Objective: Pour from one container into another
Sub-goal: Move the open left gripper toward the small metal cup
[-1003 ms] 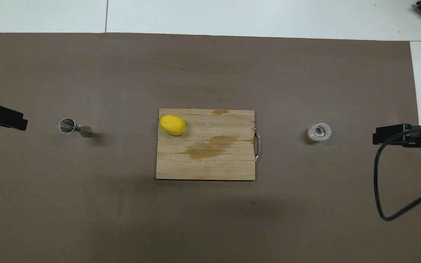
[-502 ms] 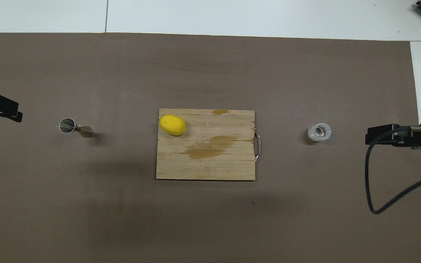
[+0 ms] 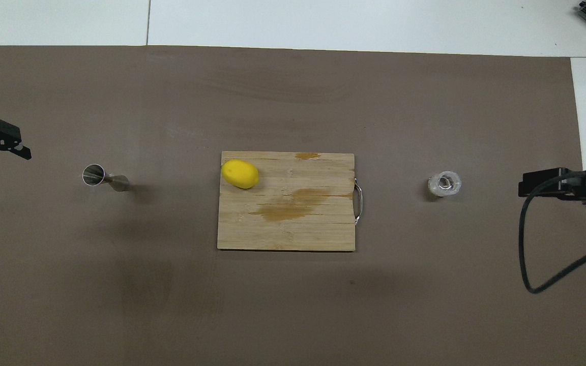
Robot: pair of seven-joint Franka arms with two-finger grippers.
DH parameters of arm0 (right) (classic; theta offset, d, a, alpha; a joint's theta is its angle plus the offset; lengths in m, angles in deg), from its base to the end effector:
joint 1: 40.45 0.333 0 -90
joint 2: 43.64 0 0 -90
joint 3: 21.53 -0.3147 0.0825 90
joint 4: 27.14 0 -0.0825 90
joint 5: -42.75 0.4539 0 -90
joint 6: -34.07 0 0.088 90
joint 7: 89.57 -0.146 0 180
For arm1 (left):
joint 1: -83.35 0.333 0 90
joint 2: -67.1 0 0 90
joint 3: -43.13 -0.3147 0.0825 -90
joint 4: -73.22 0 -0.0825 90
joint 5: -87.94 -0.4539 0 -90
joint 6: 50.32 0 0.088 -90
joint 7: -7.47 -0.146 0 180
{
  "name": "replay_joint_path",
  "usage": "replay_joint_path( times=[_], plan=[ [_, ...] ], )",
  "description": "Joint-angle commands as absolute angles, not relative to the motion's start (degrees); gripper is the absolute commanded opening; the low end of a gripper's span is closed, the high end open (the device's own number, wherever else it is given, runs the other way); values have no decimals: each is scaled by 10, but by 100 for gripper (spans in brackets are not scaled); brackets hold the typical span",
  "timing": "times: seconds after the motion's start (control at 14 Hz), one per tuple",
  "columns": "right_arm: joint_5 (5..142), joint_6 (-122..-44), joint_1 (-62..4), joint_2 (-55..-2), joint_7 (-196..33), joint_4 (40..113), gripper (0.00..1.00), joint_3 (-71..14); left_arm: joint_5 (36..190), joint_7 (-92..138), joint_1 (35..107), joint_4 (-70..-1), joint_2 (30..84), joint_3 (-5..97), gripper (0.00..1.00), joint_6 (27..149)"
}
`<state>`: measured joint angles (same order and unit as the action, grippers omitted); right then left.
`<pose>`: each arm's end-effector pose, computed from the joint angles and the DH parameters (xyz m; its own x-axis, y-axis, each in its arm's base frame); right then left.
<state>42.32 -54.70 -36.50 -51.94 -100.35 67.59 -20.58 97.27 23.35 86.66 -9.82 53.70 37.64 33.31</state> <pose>0.5773 0.0285 0.6246 0.9899 -0.1355 0.0410 -0.1355 -0.9908 -0.0026 0.6637 0.0720 0.4913 0.8839 0.3958 -0.2493 0.4248 -0.9023 0.0738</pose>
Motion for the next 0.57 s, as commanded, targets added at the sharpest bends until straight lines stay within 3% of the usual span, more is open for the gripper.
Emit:
replay_joint_path(
  times=[0.0, 0.5],
  plan=[
    [426, -525, -373, -480, -1006, 620, 100, -205, 1009, 307, 870, -98, 513, 360, 100, 348],
    [427, -520, -380, -465, -1006, 596, 100, -206, 1108, 406, 862, -104, 469, 294, 100, 355]
  ],
)
